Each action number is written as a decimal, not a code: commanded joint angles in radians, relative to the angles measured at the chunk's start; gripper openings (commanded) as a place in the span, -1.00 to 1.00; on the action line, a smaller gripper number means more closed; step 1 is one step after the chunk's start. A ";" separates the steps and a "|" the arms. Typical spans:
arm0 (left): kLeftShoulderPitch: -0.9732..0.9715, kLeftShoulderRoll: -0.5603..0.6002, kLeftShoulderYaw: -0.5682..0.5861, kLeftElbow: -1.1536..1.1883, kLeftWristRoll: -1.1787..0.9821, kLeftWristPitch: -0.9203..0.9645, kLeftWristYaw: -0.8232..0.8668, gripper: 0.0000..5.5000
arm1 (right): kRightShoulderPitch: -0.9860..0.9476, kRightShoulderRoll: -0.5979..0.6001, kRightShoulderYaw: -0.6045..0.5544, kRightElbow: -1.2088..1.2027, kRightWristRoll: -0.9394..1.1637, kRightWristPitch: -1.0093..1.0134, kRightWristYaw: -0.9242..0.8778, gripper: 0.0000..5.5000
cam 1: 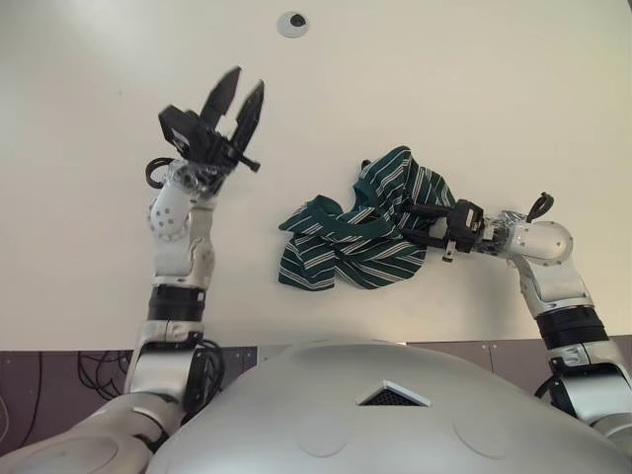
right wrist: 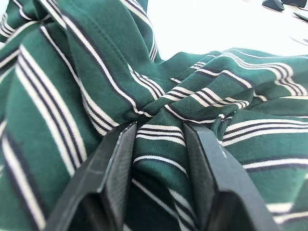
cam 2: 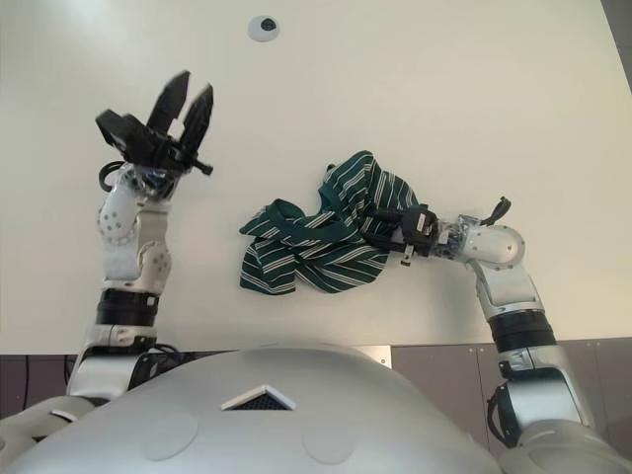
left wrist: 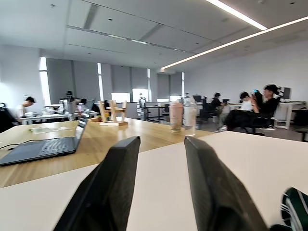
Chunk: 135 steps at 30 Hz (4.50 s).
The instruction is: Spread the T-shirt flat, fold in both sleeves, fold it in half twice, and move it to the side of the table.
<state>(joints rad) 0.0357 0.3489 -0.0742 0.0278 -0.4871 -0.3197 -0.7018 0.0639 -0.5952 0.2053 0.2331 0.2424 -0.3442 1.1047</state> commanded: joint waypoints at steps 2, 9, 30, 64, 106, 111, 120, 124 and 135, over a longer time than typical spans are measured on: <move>0.132 0.127 0.016 -0.133 -0.136 0.144 -0.221 -0.40 | 0.022 0.005 0.007 -0.011 -0.021 0.025 -0.007 -0.38; 0.116 0.167 -0.010 -0.006 -0.223 0.330 -0.501 -0.40 | 0.016 0.013 0.008 0.004 -0.024 0.022 -0.019 -0.38; 0.025 0.101 0.017 0.296 -0.075 0.296 -0.676 -0.16 | 0.019 0.017 0.007 -0.012 -0.024 0.026 -0.031 -0.38; -0.008 0.091 0.122 0.116 0.202 -0.115 -0.480 -1.00 | 0.002 0.015 -0.226 -0.306 0.558 0.312 0.098 0.00; -0.132 0.478 0.106 -0.158 0.960 -0.569 0.143 -1.00 | -0.151 -0.087 0.179 -0.212 -0.020 0.370 0.206 0.00; -0.134 0.502 0.104 -0.105 0.975 -0.571 0.184 -1.00 | -0.107 -0.102 0.128 -0.408 0.074 0.511 0.189 0.00; -0.123 0.512 0.087 -0.085 0.984 -0.576 0.231 -1.00 | -0.204 -0.079 -0.080 -0.375 0.271 0.744 0.108 0.00; -0.117 0.516 0.087 -0.105 0.977 -0.576 0.239 -1.00 | -0.224 -0.039 -0.068 -0.318 0.285 0.871 0.034 0.00; -0.114 0.522 0.094 -0.138 0.983 -0.574 0.257 -1.00 | -0.251 0.008 -0.043 -0.159 0.246 0.990 -0.034 0.00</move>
<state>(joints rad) -0.0780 0.8581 0.0177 -0.0991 0.4904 -0.8945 -0.4571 -0.1787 -0.5955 0.1428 0.0583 0.5076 0.6278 1.0677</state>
